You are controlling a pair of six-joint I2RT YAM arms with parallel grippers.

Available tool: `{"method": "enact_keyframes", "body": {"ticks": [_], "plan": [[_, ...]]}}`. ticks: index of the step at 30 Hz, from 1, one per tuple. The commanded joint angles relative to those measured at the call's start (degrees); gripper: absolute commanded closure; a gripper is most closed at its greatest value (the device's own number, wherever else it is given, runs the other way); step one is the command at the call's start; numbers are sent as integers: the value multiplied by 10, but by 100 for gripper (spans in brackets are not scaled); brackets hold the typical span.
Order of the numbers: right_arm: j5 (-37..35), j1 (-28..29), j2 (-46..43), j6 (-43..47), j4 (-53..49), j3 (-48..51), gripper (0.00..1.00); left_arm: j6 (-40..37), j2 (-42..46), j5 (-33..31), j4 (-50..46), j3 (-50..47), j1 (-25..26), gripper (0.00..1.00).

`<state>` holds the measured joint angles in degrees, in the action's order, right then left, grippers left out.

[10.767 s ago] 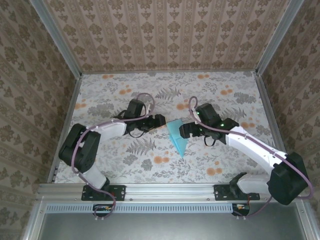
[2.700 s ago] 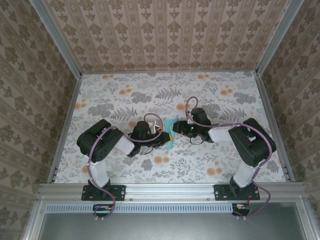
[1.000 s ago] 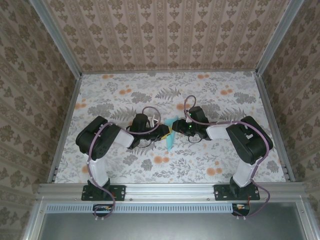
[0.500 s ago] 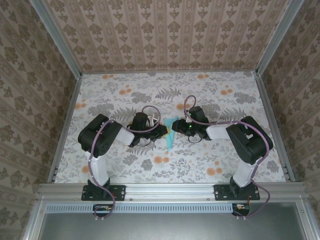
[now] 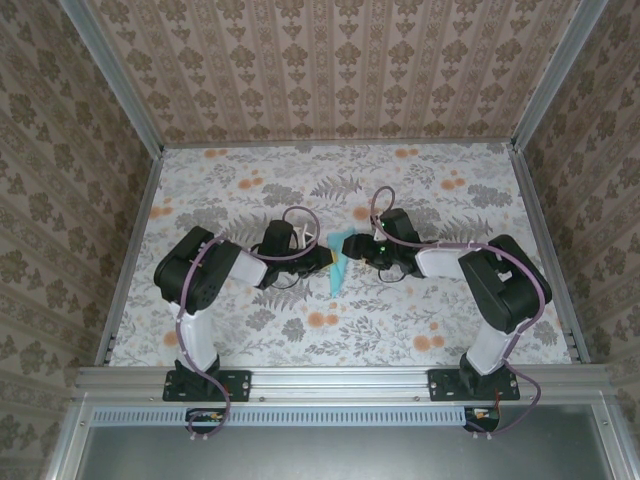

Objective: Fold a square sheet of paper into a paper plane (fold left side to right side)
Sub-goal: Fold the wing for the fifth time at the center of the table.

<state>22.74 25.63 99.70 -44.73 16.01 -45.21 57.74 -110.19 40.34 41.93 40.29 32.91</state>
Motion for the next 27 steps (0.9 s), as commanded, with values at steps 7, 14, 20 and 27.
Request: {"method": "enact_keyframes", "body": {"ticks": [7, 14, 20, 27], "plan": [[-11, -7, 21, -32, -65, -74, 0, -21, 10, 13, -6, 6, -7, 100], [-14, -7, 55, -32, -87, -112, 0, -18, 10, 13, -4, 6, -7, 100], [-3, -7, 78, -31, -89, -136, 0, -18, 10, 15, -3, 8, -7, 100], [-1, -7, 86, -28, -88, -148, 0, -17, 9, 14, -2, 7, -8, 100]]}}
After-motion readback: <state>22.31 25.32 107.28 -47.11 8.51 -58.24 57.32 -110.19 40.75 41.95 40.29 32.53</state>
